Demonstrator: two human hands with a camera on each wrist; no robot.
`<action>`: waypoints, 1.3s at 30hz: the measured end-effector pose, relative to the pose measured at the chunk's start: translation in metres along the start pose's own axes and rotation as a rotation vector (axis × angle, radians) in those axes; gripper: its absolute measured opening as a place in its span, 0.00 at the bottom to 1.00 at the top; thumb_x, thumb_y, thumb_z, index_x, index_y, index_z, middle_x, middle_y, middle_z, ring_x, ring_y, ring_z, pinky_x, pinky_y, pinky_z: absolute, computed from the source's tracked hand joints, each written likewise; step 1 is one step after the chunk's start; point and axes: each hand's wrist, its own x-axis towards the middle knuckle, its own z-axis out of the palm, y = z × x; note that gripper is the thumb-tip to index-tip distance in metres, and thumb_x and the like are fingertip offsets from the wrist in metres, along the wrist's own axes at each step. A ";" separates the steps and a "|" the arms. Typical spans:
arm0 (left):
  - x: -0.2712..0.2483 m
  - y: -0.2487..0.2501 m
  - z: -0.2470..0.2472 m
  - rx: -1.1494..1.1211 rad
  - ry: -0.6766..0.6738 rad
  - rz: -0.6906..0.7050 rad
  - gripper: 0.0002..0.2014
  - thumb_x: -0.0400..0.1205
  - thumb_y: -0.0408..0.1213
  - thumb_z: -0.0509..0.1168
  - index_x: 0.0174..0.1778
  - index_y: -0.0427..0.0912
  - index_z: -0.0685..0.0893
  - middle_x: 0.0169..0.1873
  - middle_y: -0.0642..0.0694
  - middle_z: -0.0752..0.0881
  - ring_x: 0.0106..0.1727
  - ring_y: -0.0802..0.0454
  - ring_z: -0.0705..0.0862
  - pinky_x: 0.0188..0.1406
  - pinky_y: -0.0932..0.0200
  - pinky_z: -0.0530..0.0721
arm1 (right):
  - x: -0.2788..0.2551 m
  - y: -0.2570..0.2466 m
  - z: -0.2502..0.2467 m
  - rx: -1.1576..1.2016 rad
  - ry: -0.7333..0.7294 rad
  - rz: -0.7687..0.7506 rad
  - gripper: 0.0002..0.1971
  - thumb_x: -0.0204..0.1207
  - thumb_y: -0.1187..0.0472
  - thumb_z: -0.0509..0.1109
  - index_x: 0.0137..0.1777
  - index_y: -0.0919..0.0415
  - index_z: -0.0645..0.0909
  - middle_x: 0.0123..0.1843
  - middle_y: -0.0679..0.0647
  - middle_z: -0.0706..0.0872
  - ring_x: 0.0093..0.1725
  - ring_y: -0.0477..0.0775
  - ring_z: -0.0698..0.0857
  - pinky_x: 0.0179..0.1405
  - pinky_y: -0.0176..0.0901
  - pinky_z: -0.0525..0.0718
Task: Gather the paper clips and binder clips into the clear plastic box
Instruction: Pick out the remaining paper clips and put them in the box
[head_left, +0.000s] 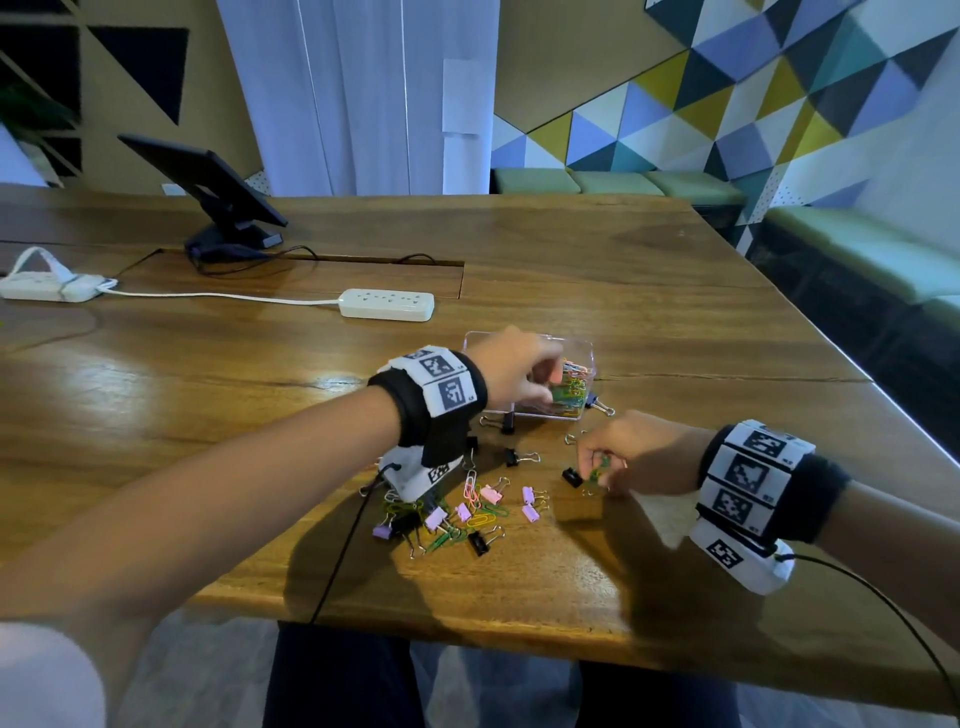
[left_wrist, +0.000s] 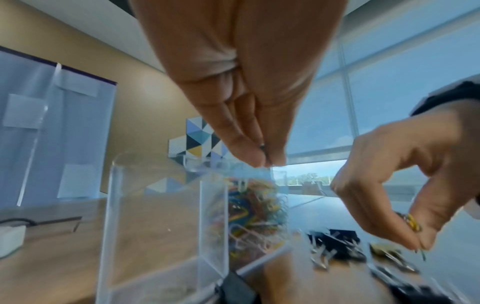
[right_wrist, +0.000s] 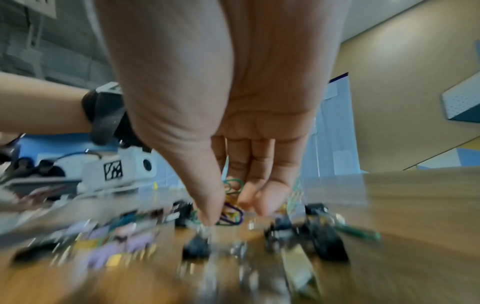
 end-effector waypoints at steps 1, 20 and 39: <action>0.003 -0.002 -0.006 -0.012 0.062 -0.031 0.09 0.77 0.37 0.71 0.51 0.39 0.82 0.49 0.45 0.87 0.47 0.52 0.85 0.52 0.58 0.84 | 0.001 0.000 -0.008 0.014 0.031 -0.007 0.08 0.78 0.64 0.66 0.55 0.54 0.81 0.47 0.44 0.81 0.37 0.31 0.75 0.36 0.22 0.71; 0.020 -0.006 -0.002 -0.062 0.158 -0.136 0.12 0.78 0.26 0.67 0.57 0.38 0.84 0.50 0.43 0.89 0.51 0.51 0.86 0.53 0.64 0.82 | 0.049 0.014 -0.061 0.154 0.591 0.210 0.08 0.67 0.62 0.78 0.44 0.58 0.83 0.39 0.47 0.83 0.39 0.45 0.80 0.46 0.38 0.80; -0.036 -0.029 -0.015 -0.102 0.071 -0.258 0.04 0.78 0.32 0.67 0.45 0.44 0.85 0.46 0.49 0.86 0.41 0.59 0.80 0.40 0.70 0.75 | 0.051 0.003 -0.053 -0.008 0.565 0.113 0.13 0.79 0.55 0.64 0.56 0.59 0.86 0.53 0.51 0.85 0.43 0.42 0.76 0.42 0.32 0.70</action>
